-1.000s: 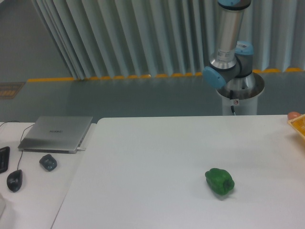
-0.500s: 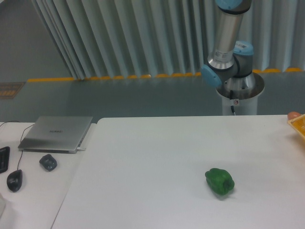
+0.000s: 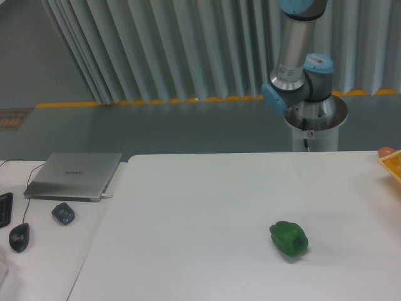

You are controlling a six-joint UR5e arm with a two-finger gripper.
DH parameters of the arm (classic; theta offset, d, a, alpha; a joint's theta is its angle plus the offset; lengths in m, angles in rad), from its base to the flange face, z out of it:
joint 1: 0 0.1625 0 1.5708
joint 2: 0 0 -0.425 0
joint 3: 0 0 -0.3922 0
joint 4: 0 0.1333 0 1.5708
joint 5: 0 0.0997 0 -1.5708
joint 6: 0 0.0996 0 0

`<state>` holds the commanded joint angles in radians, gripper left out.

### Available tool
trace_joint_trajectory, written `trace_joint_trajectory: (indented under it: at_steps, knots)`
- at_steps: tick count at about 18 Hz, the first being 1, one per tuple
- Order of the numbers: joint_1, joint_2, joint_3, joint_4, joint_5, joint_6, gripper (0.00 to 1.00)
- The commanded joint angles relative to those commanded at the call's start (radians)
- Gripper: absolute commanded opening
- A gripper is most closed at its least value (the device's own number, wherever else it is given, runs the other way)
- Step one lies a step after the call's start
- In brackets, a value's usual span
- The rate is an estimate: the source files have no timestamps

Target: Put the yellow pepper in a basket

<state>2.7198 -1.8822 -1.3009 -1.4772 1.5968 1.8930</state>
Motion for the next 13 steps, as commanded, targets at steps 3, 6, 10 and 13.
trace_joint_trajectory:
  at_steps: [3, 6, 10, 13]
  knots:
    - [-0.003, -0.008, 0.009, 0.000, 0.014, 0.001, 1.00]
    - [-0.002, -0.008, 0.011, -0.003, 0.014, 0.001, 1.00]
    - [-0.005, -0.018, -0.003, -0.003, 0.015, 0.001, 1.00]
    - [-0.018, -0.029, -0.027, -0.002, 0.003, 0.001, 1.00]
